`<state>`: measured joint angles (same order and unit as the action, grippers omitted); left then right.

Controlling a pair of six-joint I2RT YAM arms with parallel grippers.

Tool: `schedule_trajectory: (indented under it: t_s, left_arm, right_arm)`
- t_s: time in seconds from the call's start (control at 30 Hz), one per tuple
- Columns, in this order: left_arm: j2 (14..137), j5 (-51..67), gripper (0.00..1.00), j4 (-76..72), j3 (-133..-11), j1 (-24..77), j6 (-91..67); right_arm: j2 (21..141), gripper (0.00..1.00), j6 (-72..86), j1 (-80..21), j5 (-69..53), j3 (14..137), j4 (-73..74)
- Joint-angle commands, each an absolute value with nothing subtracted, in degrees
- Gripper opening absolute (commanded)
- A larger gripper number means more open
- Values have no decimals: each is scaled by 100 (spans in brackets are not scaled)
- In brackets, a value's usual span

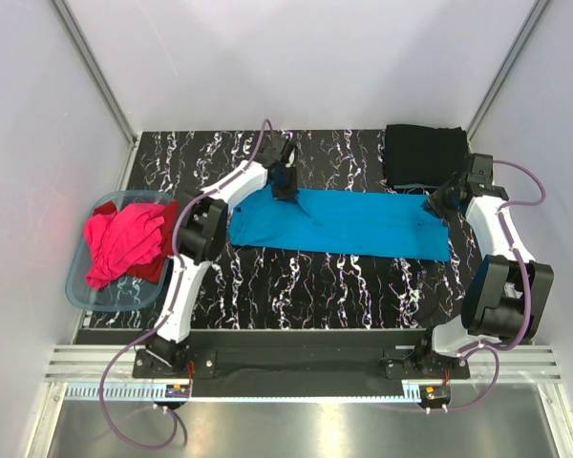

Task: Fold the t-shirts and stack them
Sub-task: Fold the tshirt

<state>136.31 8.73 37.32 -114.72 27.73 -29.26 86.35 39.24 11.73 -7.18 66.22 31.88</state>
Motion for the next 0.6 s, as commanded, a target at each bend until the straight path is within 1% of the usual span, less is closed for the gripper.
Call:
schedule_trajectory:
  t_s: [0.0,0.13,0.23,0.33,0.47,0.57]
  left_arm:
    - [13737,1555,0,3288,-12137,2856,-3023]
    - [13632,1810,0,3024,-12112,2883,-2954]
    - [13308,1644,0,3015,-11647,2883,-2734]
    - [12782,1372,0,3032,-10936,2830,-2602]
    - [12053,425,0,3225,-9611,2655,-2601]
    - [11769,123,0,3243,-9116,2514,-2610]
  right_arm:
    - [8657,19,3858,1143,-782,6873,3059]
    - [8719,19,3841,1143,-756,6864,3050]
    - [8719,19,3832,1143,-756,6847,3041]
    - [8719,19,3841,1143,-844,6847,3041]
    - [8631,19,3806,1143,-932,6794,3050]
    - [8535,19,3814,1143,-984,6750,3041]
